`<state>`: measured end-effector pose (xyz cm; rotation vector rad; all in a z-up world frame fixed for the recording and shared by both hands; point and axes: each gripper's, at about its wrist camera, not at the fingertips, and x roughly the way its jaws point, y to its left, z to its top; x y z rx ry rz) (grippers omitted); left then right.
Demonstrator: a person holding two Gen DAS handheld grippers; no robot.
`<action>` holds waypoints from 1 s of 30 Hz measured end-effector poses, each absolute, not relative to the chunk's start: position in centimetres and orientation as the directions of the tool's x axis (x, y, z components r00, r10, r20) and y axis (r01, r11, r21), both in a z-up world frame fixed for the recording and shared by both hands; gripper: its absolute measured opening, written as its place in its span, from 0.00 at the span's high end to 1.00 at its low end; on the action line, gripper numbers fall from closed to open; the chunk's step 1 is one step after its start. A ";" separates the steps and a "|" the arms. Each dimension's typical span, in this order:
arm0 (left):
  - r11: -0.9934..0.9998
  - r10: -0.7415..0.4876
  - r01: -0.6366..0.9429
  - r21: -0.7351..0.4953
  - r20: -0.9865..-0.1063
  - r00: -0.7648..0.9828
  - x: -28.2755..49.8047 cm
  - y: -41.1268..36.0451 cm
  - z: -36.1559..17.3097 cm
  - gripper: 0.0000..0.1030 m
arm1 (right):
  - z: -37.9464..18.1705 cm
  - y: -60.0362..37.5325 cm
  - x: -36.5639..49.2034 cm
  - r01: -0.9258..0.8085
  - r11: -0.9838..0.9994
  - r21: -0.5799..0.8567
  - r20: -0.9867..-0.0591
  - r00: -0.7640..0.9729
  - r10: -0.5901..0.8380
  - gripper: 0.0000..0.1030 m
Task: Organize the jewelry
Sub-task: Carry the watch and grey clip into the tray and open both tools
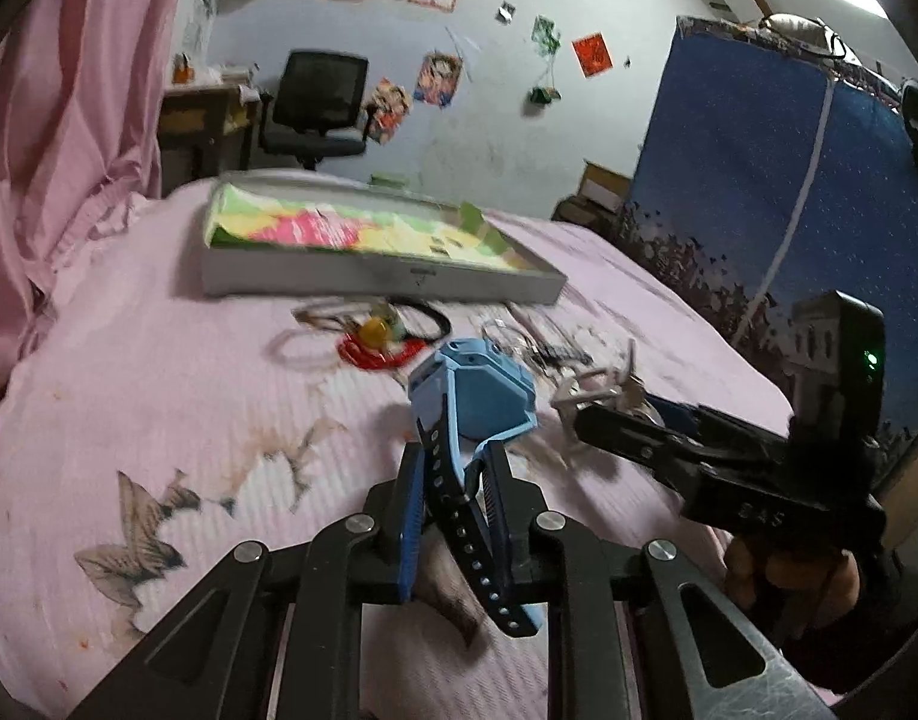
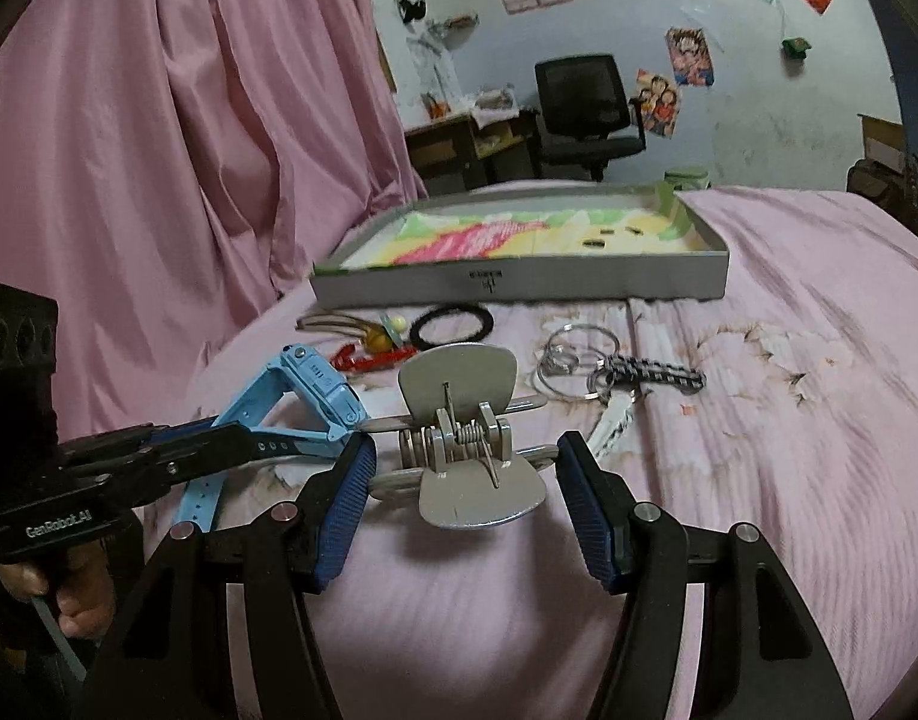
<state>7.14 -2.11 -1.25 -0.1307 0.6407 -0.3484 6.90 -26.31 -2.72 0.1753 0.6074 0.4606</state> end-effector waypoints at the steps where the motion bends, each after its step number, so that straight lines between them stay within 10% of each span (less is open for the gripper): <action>1: 0.938 -0.346 0.272 -0.215 -0.544 0.765 7.1 -2.0 -1.0 0.82 | -2.5 -26.3 6.9 -0.363 0.885 0.291 -0.497 0.733 0.465 0.45; 30: 0.998 -0.030 0.015 -0.057 -0.267 0.963 19.0 -0.9 4.9 0.82 | 4.2 -23.6 19.8 -0.263 0.939 0.220 -0.272 0.908 0.318 0.45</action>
